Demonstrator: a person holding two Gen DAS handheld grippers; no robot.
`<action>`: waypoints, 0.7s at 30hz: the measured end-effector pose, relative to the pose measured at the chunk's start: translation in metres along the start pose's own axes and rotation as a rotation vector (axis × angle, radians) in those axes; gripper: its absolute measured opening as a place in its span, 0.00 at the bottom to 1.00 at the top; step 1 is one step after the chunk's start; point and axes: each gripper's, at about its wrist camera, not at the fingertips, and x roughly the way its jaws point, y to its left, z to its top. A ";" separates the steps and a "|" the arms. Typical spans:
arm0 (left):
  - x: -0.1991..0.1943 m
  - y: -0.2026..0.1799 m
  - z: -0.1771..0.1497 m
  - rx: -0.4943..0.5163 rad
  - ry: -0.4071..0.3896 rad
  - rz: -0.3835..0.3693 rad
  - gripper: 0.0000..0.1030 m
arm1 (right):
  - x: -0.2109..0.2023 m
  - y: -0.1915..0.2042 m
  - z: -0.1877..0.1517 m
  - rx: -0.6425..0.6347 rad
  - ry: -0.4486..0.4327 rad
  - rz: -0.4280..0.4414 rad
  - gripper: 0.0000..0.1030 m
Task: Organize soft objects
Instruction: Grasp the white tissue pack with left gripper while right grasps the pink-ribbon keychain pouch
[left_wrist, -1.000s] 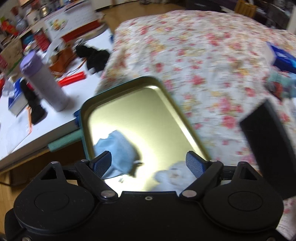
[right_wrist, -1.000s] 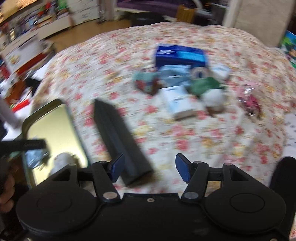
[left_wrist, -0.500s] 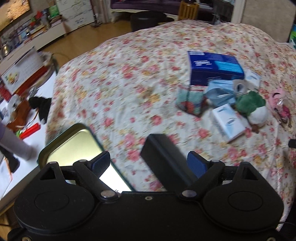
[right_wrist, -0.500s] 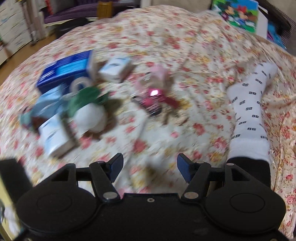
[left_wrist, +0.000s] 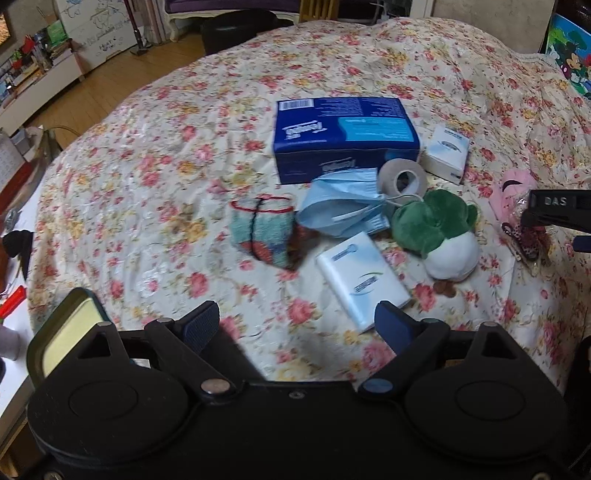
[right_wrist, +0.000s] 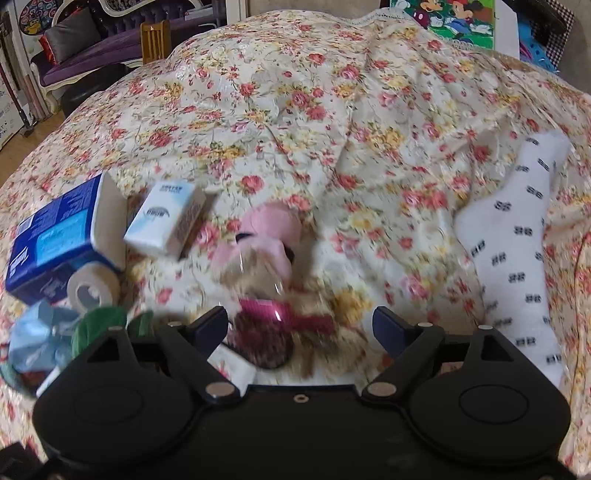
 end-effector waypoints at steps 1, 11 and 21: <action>0.004 -0.003 0.002 -0.001 0.007 -0.012 0.89 | 0.004 0.001 0.002 -0.001 0.003 0.005 0.85; 0.047 -0.031 0.012 -0.008 0.067 -0.045 0.91 | 0.035 -0.008 -0.002 0.044 0.125 0.081 0.68; 0.075 -0.044 0.019 -0.056 0.105 0.009 0.83 | 0.011 -0.025 -0.009 0.065 0.056 0.086 0.68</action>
